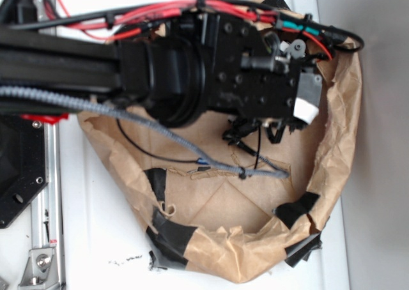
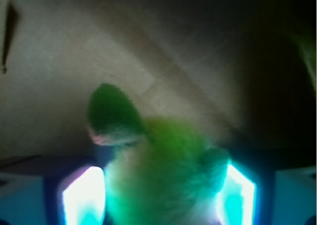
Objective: Grab the green animal.
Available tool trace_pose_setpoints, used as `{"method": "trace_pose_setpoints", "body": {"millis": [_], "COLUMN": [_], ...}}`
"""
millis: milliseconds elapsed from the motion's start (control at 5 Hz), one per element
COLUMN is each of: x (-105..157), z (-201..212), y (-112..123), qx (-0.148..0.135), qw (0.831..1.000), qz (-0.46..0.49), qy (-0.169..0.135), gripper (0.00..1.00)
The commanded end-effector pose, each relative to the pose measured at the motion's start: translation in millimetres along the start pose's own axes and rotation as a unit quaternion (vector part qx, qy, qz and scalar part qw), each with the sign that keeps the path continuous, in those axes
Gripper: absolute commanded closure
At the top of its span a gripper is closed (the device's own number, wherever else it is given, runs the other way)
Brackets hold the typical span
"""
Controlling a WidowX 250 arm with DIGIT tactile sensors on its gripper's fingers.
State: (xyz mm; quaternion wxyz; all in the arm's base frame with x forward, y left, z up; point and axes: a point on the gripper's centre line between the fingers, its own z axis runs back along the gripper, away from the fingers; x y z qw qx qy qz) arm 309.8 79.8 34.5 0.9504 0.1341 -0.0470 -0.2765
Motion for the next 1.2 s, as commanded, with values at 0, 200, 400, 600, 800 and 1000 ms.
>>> {"method": "trace_pose_setpoints", "body": {"millis": [0,200,400,600,800,1000], "x": [-17,-11,-8,-12,-18,-22], "z": [35,95,137,153,145,138], "y": [8,-19,-37,-42,-42,-43], "qx": [-0.014,-0.042,-0.075,-0.103,-0.116,-0.127], "qw": [0.997,0.995,0.991,0.977,0.948,0.938], "qz": [0.081,0.088,0.113,0.185,0.296,0.322], "qy": [0.007,0.014,0.004,0.038,0.027,0.032], "gripper": [1.0,1.0,1.0,1.0,1.0,1.0]}}
